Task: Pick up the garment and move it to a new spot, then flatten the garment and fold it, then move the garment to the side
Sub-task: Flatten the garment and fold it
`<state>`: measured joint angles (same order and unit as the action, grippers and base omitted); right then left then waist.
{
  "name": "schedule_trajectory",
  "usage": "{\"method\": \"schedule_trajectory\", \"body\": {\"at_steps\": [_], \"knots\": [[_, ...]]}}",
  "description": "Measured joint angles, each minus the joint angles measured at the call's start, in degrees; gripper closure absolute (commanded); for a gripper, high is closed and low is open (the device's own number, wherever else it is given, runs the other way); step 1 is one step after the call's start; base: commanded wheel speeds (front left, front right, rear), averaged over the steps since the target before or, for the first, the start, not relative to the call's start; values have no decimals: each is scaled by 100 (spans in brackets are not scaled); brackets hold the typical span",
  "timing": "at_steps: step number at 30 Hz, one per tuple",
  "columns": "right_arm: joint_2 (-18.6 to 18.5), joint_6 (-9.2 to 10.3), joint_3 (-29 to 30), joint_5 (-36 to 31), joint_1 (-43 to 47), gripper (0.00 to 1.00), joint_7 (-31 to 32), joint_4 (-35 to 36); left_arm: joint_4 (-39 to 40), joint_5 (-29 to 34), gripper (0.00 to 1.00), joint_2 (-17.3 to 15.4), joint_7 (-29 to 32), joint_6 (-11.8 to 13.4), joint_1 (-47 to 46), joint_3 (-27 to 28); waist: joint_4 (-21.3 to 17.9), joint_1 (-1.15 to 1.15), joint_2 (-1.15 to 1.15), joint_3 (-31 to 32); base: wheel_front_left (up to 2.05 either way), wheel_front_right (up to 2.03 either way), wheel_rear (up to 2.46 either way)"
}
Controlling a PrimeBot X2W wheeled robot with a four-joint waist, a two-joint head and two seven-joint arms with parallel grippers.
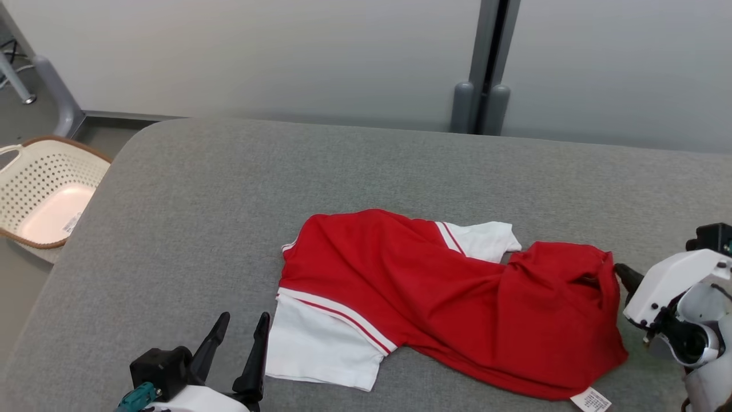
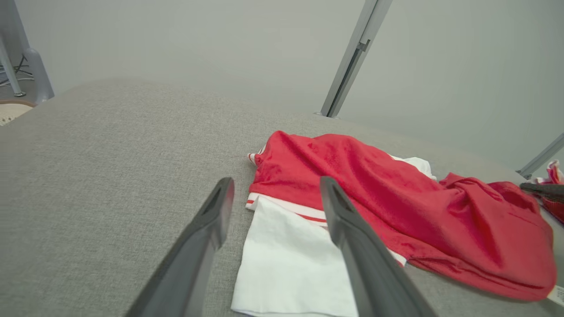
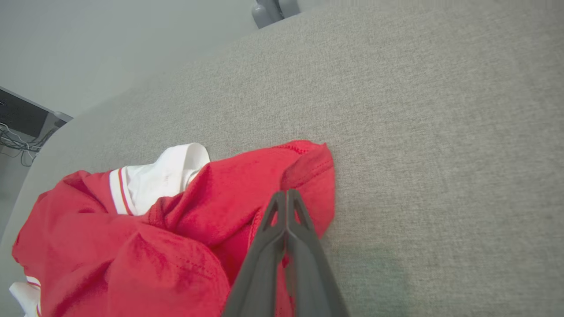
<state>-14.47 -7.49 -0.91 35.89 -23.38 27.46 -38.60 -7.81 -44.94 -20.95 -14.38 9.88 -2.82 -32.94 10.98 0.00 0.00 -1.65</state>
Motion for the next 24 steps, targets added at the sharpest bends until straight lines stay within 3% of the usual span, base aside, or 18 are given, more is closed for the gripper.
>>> {"method": "schedule_trajectory", "body": {"at_steps": [10, 18, 19, 20, 21, 22, 24], "knots": [[-85, 0, 64, -126, -1000, 100, -532, -815, -9, 29, 0, -1, 7, -34, -140, -18, 467, 0, 0, -362, 0, 0, 0], [-171, 0, -45, -169, -1455, 100, -1144, -1173, -73, 53, 0, 23, 5, -47, -207, -38, 535, 0, 0, -403, 0, 0, 0], [-201, 0, -65, -164, -1428, 96, -1216, -1157, -92, 46, 0, 34, 4, -47, -196, -47, 514, 0, 0, -365, 0, 0, 0], [-222, 0, -104, -146, -1379, 58, -1243, -1128, -103, 44, 0, 42, 4, -47, -176, -51, 491, 0, 0, -320, 0, 0, 0], [-225, 0, -151, -98, -1296, 7, -1252, -1087, -115, 30, 0, 45, 3, -47, -141, -49, 462, 0, 0, -271, 0, 0, 0], [-205, 0, -186, -45, -1189, 0, -1236, -1070, -132, 3, 0, 45, 2, -48, -97, -54, 425, 0, 0, -220, 0, 0, 0], [-165, 0, -304, 14, -936, 0, -1136, -1044, -156, -4, 0, 41, 8, -49, -62, -69, 337, 0, 0, -116, 0, 0, 0]]}}
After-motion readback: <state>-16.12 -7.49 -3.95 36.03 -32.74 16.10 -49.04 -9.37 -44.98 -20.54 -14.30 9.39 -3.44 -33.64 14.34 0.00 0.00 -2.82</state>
